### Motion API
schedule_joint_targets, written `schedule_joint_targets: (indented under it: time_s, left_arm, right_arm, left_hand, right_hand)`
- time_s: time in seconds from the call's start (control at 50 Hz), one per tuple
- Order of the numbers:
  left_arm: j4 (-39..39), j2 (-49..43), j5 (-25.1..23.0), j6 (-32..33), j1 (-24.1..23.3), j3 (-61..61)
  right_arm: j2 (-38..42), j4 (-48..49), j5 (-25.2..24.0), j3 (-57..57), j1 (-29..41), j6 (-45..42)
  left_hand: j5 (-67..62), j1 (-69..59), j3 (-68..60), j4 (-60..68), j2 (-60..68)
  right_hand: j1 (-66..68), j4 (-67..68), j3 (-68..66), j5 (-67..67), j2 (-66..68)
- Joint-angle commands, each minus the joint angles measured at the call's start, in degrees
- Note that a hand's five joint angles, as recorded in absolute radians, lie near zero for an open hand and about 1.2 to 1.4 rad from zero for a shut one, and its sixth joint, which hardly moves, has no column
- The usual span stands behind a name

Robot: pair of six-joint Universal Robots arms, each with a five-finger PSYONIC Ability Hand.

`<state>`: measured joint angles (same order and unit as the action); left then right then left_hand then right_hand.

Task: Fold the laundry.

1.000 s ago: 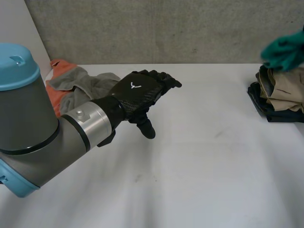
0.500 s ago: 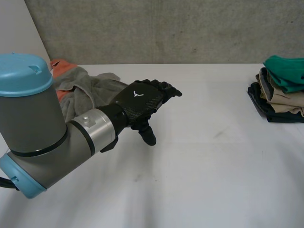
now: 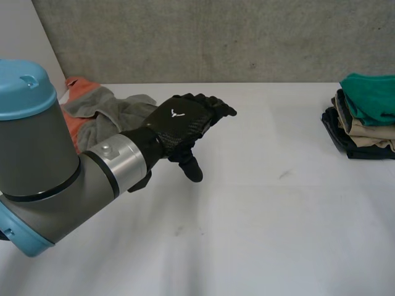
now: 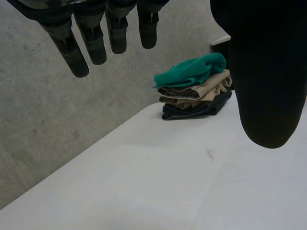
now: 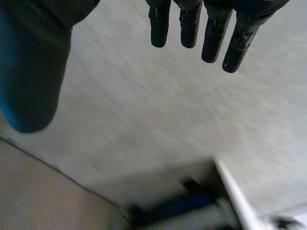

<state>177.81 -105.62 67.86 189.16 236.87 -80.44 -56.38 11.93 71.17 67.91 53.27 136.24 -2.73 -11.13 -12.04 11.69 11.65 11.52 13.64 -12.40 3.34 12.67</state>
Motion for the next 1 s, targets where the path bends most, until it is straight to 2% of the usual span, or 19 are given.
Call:
schedule_joint_targets:
  time_s: [0.02, 0.04, 0.1, 0.14, 0.18, 0.28, 0.36, 0.42, 0.44, 0.54, 0.66, 0.72, 0.74, 0.8, 0.86, 0.92, 0.98, 1.0]
  left_arm:
    - [1.2, 0.1, 1.0, 0.1, 1.0, 0.7]
    - [1.8, 0.2, 1.7, 0.2, 1.5, 0.8]
    - [6.8, 0.2, 8.1, 0.0, 5.3, 1.7]
    - [10.6, -0.5, 13.2, -0.1, 9.2, 2.1]
    - [12.5, -1.0, 15.5, 0.1, 11.3, 2.4]
    - [15.3, -8.2, 15.8, 1.9, 17.0, 5.5]
    - [14.4, -17.9, 14.3, 7.7, 24.0, 9.7]
    - [14.1, -21.7, 12.8, 11.6, 25.7, 10.6]
    - [14.2, -24.0, 11.0, 14.0, 26.5, 11.0]
    - [15.2, -29.7, 4.5, 18.1, 27.4, 13.2]
    - [17.8, -35.8, 2.9, 18.0, 27.3, 16.4]
    - [20.1, -37.7, 3.2, 18.1, 26.8, 17.4]
    - [21.5, -37.6, 3.9, 17.9, 26.5, 17.2]
    - [23.5, -36.0, 5.5, 17.5, 25.5, 16.4]
    - [25.1, -29.6, 7.1, 15.6, 23.7, 11.8]
    - [27.1, -18.0, 7.0, 7.8, 20.4, 3.5]
    - [27.3, -12.5, 6.9, 2.1, 16.7, -0.6]
    - [27.2, -9.3, 6.7, -2.0, 13.2, -3.1]
  right_arm:
    - [-5.9, 8.5, 6.4, -0.3, 5.9, 9.0]
    - [-10.4, 11.0, 5.9, 2.4, 8.7, 15.6]
    - [-17.5, 15.7, 3.4, 9.2, 14.8, 28.1]
    - [-20.2, 18.5, 1.0, 12.9, 18.1, 32.8]
    - [-24.4, 22.2, -2.8, 19.1, 23.1, 37.0]
    - [-28.6, 26.8, -8.0, 31.2, 31.6, 35.8]
    - [-28.0, 26.7, -8.2, 37.5, 38.8, 29.6]
    - [-25.9, 25.7, -8.0, 40.9, 42.4, 25.2]
    - [-25.1, 25.5, -7.9, 41.7, 42.8, 24.3]
    - [-21.8, 24.0, -6.2, 44.1, 43.1, 21.4]
    - [-20.3, 22.5, -5.2, 44.3, 43.0, 21.3]
    - [-20.3, 22.1, -5.1, 44.3, 43.0, 21.1]
    - [-20.3, 21.9, -5.0, 44.4, 43.0, 21.1]
    - [-20.3, 21.9, -4.6, 44.5, 43.0, 21.2]
    - [-20.4, 21.9, -4.2, 44.5, 43.0, 21.2]
    - [-20.4, 21.9, -3.8, 44.5, 43.0, 21.2]
    - [-20.4, 21.9, -3.3, 44.5, 43.0, 21.2]
    - [-20.4, 21.9, -3.2, 44.5, 43.0, 21.2]
  left_hand:
    - [0.2, -1.4, -0.5, 0.9, 0.9]
    - [0.0, -1.6, -0.7, 1.0, 1.1]
    - [0.5, -1.1, -0.2, 0.5, 0.6]
    - [1.0, -0.6, 0.3, 0.0, 0.1]
    - [1.3, -0.3, 0.7, -0.3, -0.3]
    - [1.5, -0.1, 0.8, -0.5, -0.4]
    - [1.7, 0.1, 1.0, -0.6, -0.6]
    - [1.7, 0.1, 1.0, -0.6, -0.6]
    - [1.7, 0.1, 1.0, -0.6, -0.6]
    - [0.5, -1.1, -0.2, 0.5, 0.6]
    - [-10.4, -12.0, -11.1, 11.4, 11.5]
    - [-45.1, -46.7, -45.8, 46.2, 46.2]
    - [-67.1, -68.6, -67.7, 68.1, 68.1]
    - [-67.3, -68.9, -68.0, 68.3, 68.4]
    - [-67.3, -68.9, -68.0, 68.3, 68.4]
    - [-67.3, -68.9, -68.0, 68.3, 68.4]
    - [-67.3, -68.9, -68.0, 68.3, 68.4]
    - [-67.3, -68.9, -68.0, 68.3, 68.4]
  right_hand:
    - [-1.5, -3.6, 2.4, -3.3, -2.7]
    - [-1.5, -3.6, 2.4, -3.3, -2.7]
    - [-1.5, -3.6, 2.4, -3.3, -2.7]
    - [-1.5, -3.6, 2.4, -3.3, -2.7]
    - [-1.5, -3.6, 2.4, -3.3, -2.7]
    - [-1.5, -3.6, 2.4, -3.3, -2.7]
    - [-1.5, -3.6, 2.4, -3.3, -2.7]
    - [-1.5, -3.6, 2.4, -3.3, -2.7]
    - [-1.5, -3.6, 2.4, -3.3, -2.7]
    - [-1.5, -3.6, 2.4, -3.3, -2.7]
    - [-1.5, -3.6, 2.4, -3.3, -2.7]
    - [-1.5, -3.6, 2.4, -3.3, -2.7]
    - [-1.5, -3.6, 2.4, -3.3, -2.7]
    - [-1.5, -3.6, 2.4, -3.3, -2.7]
    - [-1.5, -3.6, 2.4, -3.3, -2.7]
    - [-1.5, -3.6, 2.4, -3.3, -2.7]
    - [-1.5, -3.6, 2.4, -3.3, -2.7]
    - [-1.5, -3.6, 2.4, -3.3, -2.7]
